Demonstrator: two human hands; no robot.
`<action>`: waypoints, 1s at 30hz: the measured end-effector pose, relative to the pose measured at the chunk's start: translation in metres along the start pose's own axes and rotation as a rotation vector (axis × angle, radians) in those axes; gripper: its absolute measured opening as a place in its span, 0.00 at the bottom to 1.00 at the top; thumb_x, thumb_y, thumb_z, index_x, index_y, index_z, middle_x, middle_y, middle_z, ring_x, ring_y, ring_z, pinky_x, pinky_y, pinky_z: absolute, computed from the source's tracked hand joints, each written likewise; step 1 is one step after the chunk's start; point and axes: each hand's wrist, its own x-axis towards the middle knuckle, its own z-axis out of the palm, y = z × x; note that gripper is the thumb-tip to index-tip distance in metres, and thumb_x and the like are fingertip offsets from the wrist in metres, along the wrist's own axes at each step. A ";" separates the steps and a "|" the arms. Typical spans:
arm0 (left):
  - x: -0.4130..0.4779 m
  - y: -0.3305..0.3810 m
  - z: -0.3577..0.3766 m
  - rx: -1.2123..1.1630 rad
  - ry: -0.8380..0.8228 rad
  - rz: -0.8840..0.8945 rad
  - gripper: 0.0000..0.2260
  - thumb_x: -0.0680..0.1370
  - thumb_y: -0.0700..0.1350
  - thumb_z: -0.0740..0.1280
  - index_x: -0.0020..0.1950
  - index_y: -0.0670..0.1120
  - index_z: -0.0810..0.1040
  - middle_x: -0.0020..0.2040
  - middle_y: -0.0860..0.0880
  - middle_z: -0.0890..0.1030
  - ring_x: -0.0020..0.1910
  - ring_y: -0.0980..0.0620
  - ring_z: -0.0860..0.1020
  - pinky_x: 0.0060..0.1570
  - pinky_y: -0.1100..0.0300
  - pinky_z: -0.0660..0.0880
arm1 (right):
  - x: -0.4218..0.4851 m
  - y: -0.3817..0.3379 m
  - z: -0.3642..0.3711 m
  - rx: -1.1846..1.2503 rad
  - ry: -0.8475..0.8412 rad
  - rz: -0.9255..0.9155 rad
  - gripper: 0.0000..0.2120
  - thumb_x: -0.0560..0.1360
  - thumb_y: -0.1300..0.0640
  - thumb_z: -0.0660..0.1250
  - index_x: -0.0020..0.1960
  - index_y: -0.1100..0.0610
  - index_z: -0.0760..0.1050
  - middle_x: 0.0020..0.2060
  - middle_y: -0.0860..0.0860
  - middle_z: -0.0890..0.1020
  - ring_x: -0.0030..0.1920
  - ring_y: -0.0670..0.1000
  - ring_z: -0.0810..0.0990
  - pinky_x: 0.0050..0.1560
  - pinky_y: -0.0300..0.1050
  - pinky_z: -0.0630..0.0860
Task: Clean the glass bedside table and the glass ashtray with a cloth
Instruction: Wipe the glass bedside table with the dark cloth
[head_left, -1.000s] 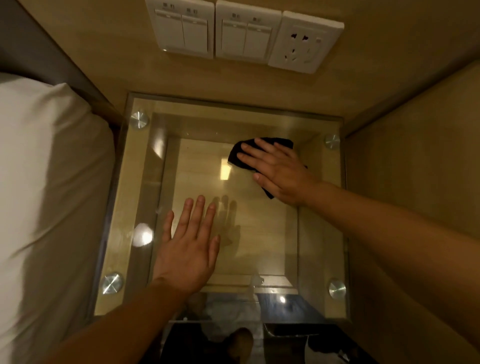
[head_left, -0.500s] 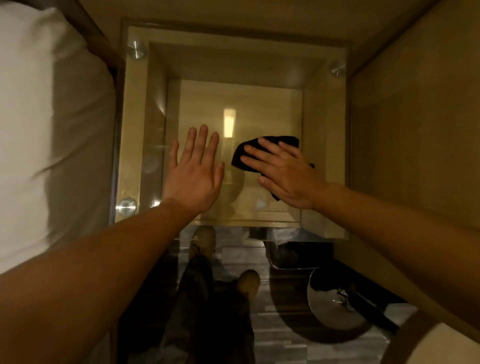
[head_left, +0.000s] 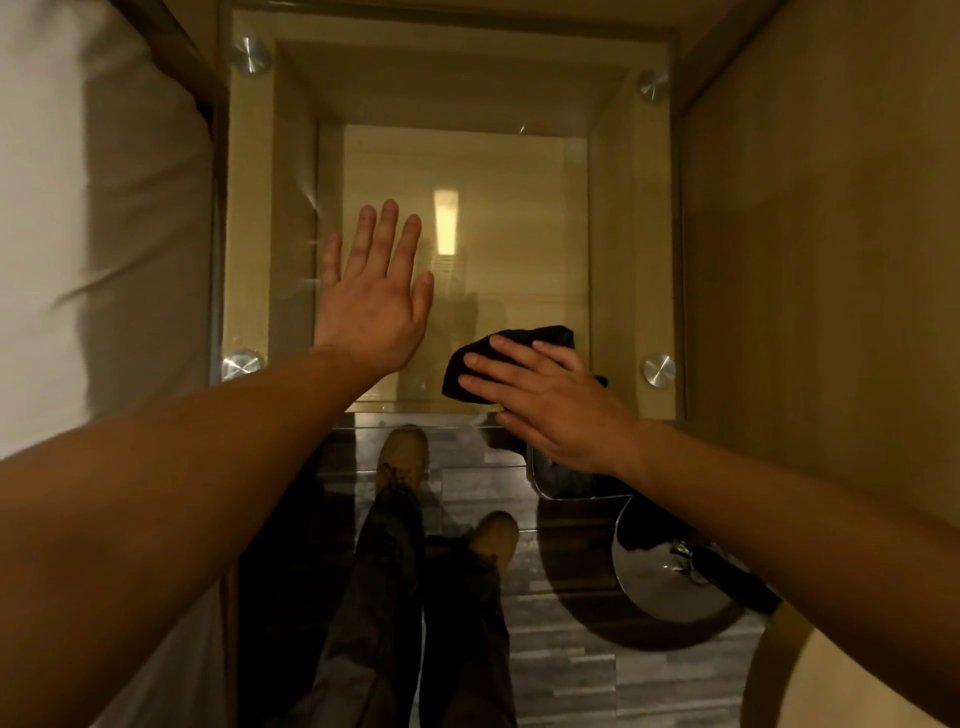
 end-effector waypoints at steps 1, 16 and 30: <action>0.000 0.000 0.000 -0.002 0.002 0.001 0.29 0.86 0.59 0.43 0.85 0.50 0.47 0.86 0.47 0.46 0.85 0.47 0.43 0.81 0.40 0.43 | -0.003 -0.003 0.002 0.001 -0.004 -0.009 0.25 0.85 0.47 0.54 0.81 0.43 0.57 0.81 0.42 0.58 0.82 0.48 0.51 0.76 0.54 0.55; 0.005 0.021 -0.017 -0.111 -0.058 0.013 0.29 0.86 0.59 0.46 0.85 0.51 0.47 0.86 0.49 0.44 0.84 0.48 0.41 0.80 0.42 0.40 | -0.058 -0.017 -0.016 0.407 -0.119 -0.017 0.34 0.75 0.72 0.62 0.75 0.46 0.69 0.76 0.43 0.69 0.77 0.46 0.62 0.65 0.54 0.66; 0.063 0.092 0.007 -0.021 -0.067 0.072 0.28 0.85 0.60 0.39 0.84 0.54 0.40 0.85 0.50 0.40 0.83 0.48 0.36 0.80 0.37 0.40 | 0.063 0.180 -0.155 0.611 0.554 0.478 0.20 0.83 0.65 0.57 0.73 0.56 0.72 0.72 0.52 0.74 0.70 0.41 0.71 0.69 0.29 0.64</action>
